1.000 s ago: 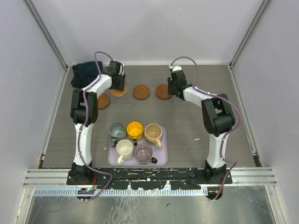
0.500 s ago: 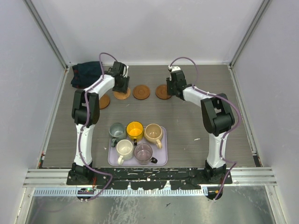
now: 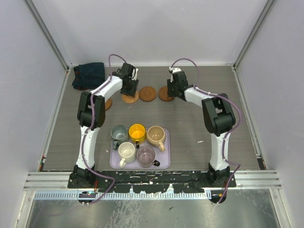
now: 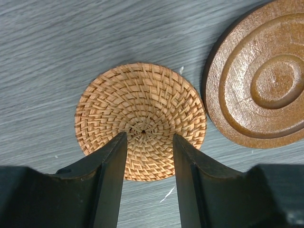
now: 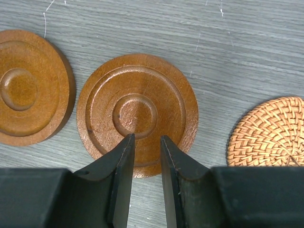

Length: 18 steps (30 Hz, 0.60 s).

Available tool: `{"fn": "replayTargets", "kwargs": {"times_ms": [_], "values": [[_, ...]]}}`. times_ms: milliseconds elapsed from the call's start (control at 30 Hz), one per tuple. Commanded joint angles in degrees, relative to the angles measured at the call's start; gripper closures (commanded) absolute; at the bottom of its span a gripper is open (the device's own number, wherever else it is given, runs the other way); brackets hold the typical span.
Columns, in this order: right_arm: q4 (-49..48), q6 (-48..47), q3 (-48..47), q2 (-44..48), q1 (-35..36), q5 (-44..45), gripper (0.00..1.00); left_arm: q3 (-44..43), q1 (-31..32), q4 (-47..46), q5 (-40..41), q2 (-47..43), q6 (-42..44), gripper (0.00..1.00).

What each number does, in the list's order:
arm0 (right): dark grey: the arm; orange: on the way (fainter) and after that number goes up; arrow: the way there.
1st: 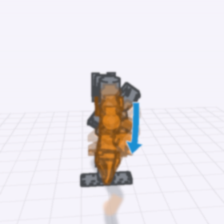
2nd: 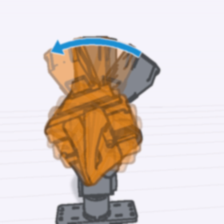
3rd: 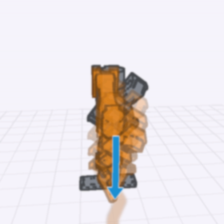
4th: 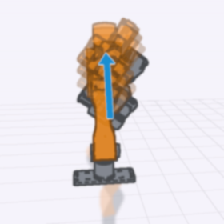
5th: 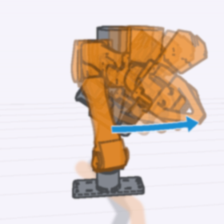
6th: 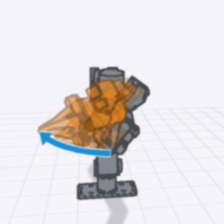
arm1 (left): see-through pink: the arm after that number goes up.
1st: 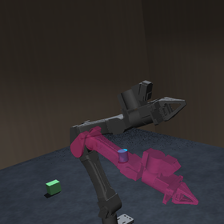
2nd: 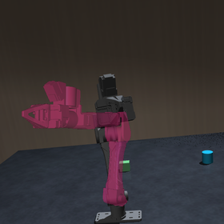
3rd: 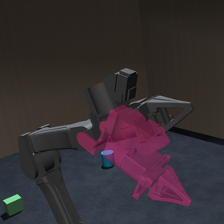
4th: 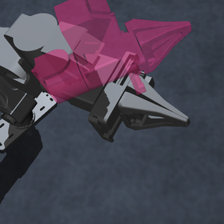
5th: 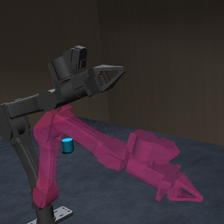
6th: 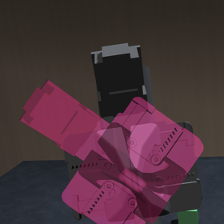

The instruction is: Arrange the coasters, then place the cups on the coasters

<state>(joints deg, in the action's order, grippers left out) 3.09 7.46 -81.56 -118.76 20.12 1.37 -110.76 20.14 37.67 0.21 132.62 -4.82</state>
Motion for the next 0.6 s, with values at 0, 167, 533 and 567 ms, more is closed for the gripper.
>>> {"fn": "replayTargets", "kwargs": {"times_ms": [0,167,533,567], "values": [[-0.9,0.0,-2.7,0.0,-0.1,-1.0,0.66,-4.2,1.4,2.3,-2.3,2.4,0.8,0.55],[-0.7,-0.2,-3.0,-0.6,-0.1,-1.4,0.66,-7.9,2.1,3.6,-2.4,4.5,0.7,0.55],[1.0,-0.7,-3.9,-2.7,-0.1,0.0,0.66,-10.0,2.0,3.9,-0.3,5.7,0.8,0.54],[1.2,-0.8,-4.1,-3.0,-0.1,0.0,0.66,-10.4,1.9,4.1,-0.3,5.9,0.7,0.54]]}}
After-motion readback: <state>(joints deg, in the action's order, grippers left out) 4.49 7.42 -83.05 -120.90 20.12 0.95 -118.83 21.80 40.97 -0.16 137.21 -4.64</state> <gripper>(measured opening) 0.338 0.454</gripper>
